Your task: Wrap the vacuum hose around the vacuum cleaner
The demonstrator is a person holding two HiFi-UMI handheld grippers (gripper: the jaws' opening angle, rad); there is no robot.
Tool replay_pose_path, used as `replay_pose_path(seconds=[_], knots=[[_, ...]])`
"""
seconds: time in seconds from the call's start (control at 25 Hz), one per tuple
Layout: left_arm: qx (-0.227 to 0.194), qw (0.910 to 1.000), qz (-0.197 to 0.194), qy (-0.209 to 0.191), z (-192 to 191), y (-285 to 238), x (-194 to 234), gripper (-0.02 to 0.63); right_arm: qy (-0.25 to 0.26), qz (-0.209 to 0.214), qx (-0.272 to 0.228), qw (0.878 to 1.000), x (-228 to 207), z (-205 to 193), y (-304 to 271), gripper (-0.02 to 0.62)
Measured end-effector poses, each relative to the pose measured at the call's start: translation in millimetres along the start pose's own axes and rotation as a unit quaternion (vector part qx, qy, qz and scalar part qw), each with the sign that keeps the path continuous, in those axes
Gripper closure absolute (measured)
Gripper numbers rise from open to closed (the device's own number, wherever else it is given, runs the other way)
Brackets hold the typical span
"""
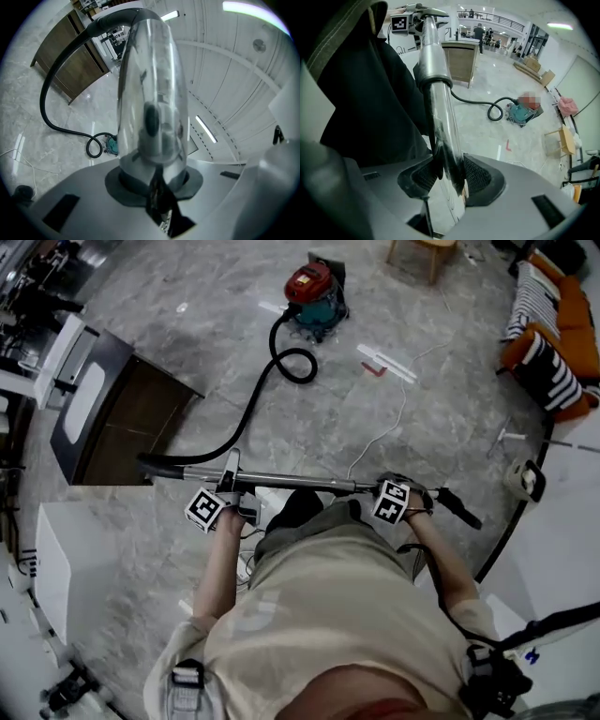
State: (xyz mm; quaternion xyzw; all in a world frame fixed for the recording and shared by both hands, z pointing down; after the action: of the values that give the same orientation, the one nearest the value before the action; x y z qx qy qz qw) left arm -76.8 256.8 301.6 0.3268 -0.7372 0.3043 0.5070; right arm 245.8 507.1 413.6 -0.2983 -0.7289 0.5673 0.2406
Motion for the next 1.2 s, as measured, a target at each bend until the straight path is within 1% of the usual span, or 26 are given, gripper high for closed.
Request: replay_pose_path(seconds=[0.08, 0.16, 0.28, 0.36, 0.44, 0.56, 0.68, 0.8, 0.88, 1.0, 1.12, 1.2], knots=[[-0.003, 0.9999, 0.012, 0.000, 2, -3, -1, 0.528, 0.004, 0.009, -0.003, 1.000, -5, 1, -3, 0.449], [-0.003, 0.9999, 0.016, 0.003, 1, -7, 2, 0.526, 0.013, 0.019, 0.003, 1.000, -10, 2, -7, 0.449], [-0.004, 0.9999, 0.009, 0.013, -2, -19, 7, 0.525, 0.033, 0.029, 0.020, 0.999, -23, -2, -10, 0.449], [-0.008, 0.9996, 0.009, 0.024, -4, -30, 14, 0.520, 0.045, 0.030, 0.031, 0.998, -40, -5, -8, 0.451], [-0.018, 0.9989, 0.011, 0.042, -6, -44, 25, 0.518, 0.051, 0.025, 0.044, 0.997, -64, -8, -6, 0.449], [-0.040, 0.9954, 0.017, 0.085, -11, -66, 43, 0.518, 0.061, 0.010, 0.065, 0.996, -104, -9, 1, 0.449], [-0.056, 0.9907, 0.038, 0.118, -7, -88, 61, 0.518, 0.068, -0.002, 0.083, 0.994, -143, -2, 6, 0.449], [-0.056, 0.9871, 0.047, 0.142, 8, -118, 75, 0.518, 0.072, -0.002, 0.098, 0.993, -181, 12, 9, 0.449], [-0.051, 0.9855, 0.042, 0.156, 21, -138, 85, 0.518, 0.073, 0.002, 0.106, 0.992, -204, 25, 8, 0.449], [-0.032, 0.9859, 0.039, 0.159, 40, -172, 95, 0.518, 0.065, 0.009, 0.112, 0.992, -232, 38, 1, 0.449], [-0.009, 0.9891, 0.035, 0.143, 56, -210, 94, 0.518, 0.047, 0.010, 0.111, 0.993, -258, 43, -4, 0.449], [0.004, 0.9909, 0.024, 0.133, 61, -231, 87, 0.518, 0.039, 0.011, 0.109, 0.993, -273, 42, -4, 0.449]])
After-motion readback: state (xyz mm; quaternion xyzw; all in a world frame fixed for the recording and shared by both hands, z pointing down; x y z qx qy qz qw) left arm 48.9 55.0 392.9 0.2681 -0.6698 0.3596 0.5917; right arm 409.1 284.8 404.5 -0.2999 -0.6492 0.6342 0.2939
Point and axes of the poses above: the fingertips, and each gripper's own axes: y backward along the fingers, x to its left, z out of its top, the point moved 10 cm from there along y, backward along the fingers, and after that the axes turned 7 degrees about y, right-handed, at the moved point
